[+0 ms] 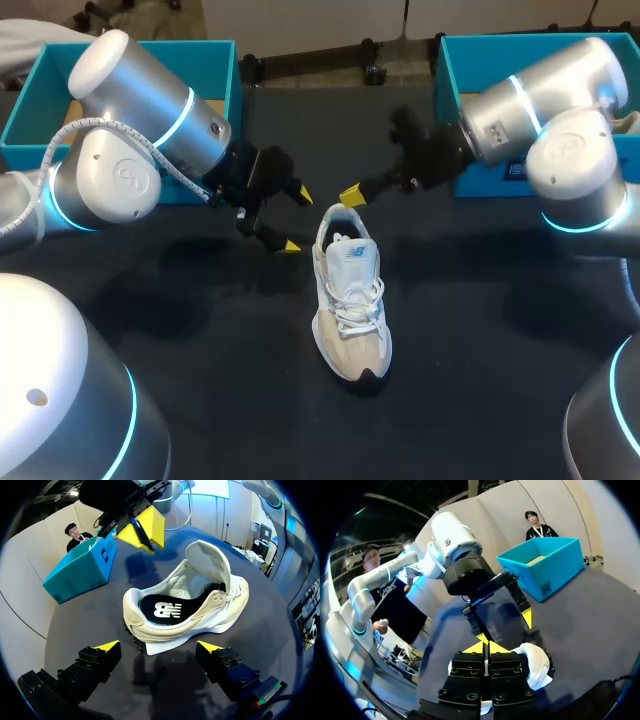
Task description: Take the shoe out of the shoebox, open the shoe tongue, remove and reinsert the insole, then place the shoe into the shoebox
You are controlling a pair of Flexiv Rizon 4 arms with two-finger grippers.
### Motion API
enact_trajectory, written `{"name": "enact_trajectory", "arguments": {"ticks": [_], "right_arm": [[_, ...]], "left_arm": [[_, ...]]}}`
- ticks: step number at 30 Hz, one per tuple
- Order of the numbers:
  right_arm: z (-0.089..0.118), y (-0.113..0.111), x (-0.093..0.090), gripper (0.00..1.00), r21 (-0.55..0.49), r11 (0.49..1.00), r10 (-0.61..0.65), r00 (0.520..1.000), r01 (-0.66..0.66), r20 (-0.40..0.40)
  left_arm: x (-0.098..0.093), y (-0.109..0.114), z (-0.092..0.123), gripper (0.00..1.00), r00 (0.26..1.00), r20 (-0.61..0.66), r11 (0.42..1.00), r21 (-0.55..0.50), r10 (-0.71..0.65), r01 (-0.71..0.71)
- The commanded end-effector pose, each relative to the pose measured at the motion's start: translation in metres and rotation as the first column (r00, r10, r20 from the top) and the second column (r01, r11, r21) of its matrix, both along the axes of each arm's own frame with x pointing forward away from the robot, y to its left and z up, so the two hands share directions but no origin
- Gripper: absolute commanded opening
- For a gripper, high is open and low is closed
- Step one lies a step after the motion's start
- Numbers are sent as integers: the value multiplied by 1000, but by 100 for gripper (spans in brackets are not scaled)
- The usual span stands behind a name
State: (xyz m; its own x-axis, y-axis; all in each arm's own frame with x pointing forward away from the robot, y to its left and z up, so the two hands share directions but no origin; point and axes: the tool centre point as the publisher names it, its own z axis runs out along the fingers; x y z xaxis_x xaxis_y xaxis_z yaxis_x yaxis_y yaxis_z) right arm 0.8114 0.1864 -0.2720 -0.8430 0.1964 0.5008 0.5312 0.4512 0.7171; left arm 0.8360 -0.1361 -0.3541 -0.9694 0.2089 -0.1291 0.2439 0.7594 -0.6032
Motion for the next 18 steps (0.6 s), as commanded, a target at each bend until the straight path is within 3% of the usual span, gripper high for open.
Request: {"name": "enact_trajectory", "arguments": {"ticks": [1, 10, 18], "right_arm": [[14, -7, -12, 0, -69, 995, -70, 997, 71, 15], [13, -20, -21, 0, -139, 970, -199, 980, 198, 3], [10, -26, -25, 0, -192, 946, -259, 965, 261, 39]], "left_arm": [[0, 0, 0, 100, 1000, 1, 1000, 5, 1, -1], [-2, 2, 4, 100, 1000, -3, 1000, 29, -8, 8], [0, 22, 22, 100, 1000, 13, 1000, 26, 6, -6]]}}
